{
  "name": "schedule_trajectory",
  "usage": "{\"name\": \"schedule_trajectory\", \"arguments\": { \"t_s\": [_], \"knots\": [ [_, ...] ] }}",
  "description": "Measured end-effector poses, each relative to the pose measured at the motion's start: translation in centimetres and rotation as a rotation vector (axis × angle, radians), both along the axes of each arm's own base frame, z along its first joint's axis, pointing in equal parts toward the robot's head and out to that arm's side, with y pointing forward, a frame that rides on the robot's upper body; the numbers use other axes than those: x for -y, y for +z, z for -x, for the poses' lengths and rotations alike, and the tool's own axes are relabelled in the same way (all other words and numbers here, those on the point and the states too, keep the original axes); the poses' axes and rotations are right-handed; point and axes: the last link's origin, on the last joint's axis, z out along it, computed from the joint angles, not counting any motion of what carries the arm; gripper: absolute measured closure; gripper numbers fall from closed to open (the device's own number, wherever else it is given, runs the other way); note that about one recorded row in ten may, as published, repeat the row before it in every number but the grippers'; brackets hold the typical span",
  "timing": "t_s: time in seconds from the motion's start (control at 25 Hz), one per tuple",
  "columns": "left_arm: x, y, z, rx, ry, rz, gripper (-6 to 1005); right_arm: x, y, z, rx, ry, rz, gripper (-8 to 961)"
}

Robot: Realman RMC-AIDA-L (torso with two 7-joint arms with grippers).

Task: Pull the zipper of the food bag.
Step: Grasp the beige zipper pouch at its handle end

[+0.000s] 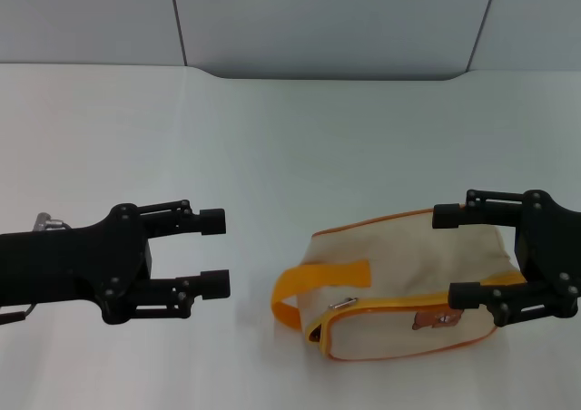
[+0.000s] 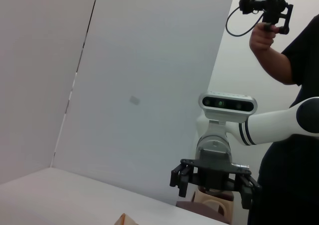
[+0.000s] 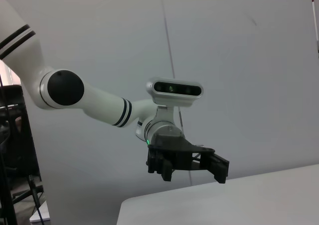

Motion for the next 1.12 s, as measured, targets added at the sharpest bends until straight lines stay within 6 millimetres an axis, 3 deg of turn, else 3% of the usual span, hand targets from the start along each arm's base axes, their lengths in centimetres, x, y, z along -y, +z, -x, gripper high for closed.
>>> {"name": "schedule_trajectory", "arguments": {
  "t_s": [0.44,0.64,0.92,1.04,1.12],
  "knots": [
    [0.1,0.0,-0.1,-0.001,-0.011,0.005,234,0.0,-0.1,0.1,0.001,0.007,-0.001,117],
    [0.5,-1.2,-0.2,-0.018,-0.019,0.047,236,-0.3,0.0,-0.2,0.020,-0.004,-0.021,120],
    [0.9,-6.7,-0.5,-0.153,0.007,0.116,238,-0.1,0.0,-1.0,0.058,-0.025,-0.009,124],
    [0.2,-10.1,-0.2,-0.266,0.045,0.133,239,0.0,0.0,-1.1,0.059,-0.033,-0.006,126],
    [0.1,-10.6,-0.2,-0.279,0.050,0.133,239,0.1,0.0,-1.1,0.059,-0.035,-0.005,127]
  ]
}}
